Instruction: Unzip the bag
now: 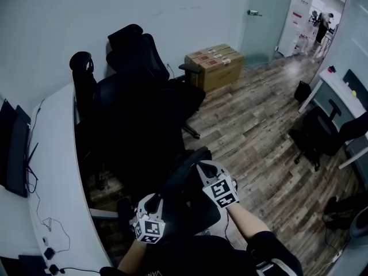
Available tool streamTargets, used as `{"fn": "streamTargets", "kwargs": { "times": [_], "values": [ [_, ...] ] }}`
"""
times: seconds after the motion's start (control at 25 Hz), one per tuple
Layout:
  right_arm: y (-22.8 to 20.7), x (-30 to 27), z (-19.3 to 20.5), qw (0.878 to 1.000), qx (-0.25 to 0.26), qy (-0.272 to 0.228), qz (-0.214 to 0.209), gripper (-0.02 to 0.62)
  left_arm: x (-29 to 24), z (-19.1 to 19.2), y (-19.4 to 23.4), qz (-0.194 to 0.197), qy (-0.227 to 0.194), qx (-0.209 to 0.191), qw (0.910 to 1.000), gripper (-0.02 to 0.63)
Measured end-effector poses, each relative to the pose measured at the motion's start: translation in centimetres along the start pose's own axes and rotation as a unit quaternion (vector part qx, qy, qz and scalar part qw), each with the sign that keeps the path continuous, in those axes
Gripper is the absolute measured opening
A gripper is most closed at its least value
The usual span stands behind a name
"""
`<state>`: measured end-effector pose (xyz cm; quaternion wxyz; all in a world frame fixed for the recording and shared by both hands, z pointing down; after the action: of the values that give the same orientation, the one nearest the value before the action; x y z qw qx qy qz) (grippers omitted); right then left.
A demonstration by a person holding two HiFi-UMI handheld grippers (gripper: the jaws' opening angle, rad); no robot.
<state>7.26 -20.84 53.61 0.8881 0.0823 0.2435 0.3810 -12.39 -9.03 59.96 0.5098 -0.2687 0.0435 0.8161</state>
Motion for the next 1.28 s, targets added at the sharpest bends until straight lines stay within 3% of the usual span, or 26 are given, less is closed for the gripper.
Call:
{"fn": "streamTargets", "kwargs": {
  "times": [0.56, 0.92, 1.28],
  "values": [
    [-2.7, -3.6, 0.9, 0.999, -0.032, 0.026, 0.033, 0.044, 0.8, 1.9, 5.3, -0.025, -0.004, 0.059, 0.9979, 0.101],
    [-4.8, -5.8, 2.7, 0.991, -0.115, 0.043, 0.058, 0.044, 0.7, 2.8, 8.2, -0.033, -0.008, 0.086, 0.9957, 0.1],
    [-5.1, -6.8, 6.3, 0.975, -0.198, 0.076, 0.066, 0.046, 0.4, 3.4, 10.1, -0.038, -0.008, 0.119, 0.9921, 0.091]
  ]
}}
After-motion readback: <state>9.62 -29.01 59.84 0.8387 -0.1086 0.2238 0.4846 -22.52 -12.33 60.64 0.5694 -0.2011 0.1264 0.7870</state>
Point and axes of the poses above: the fingertips, and each gripper's own axes: x backward along the fingers, y to its left, z out of its underside, the point moved 5 cm from there along x, backward along the fingers, and after that the axes turned 11 degrees about x, right-handed, at the moved point
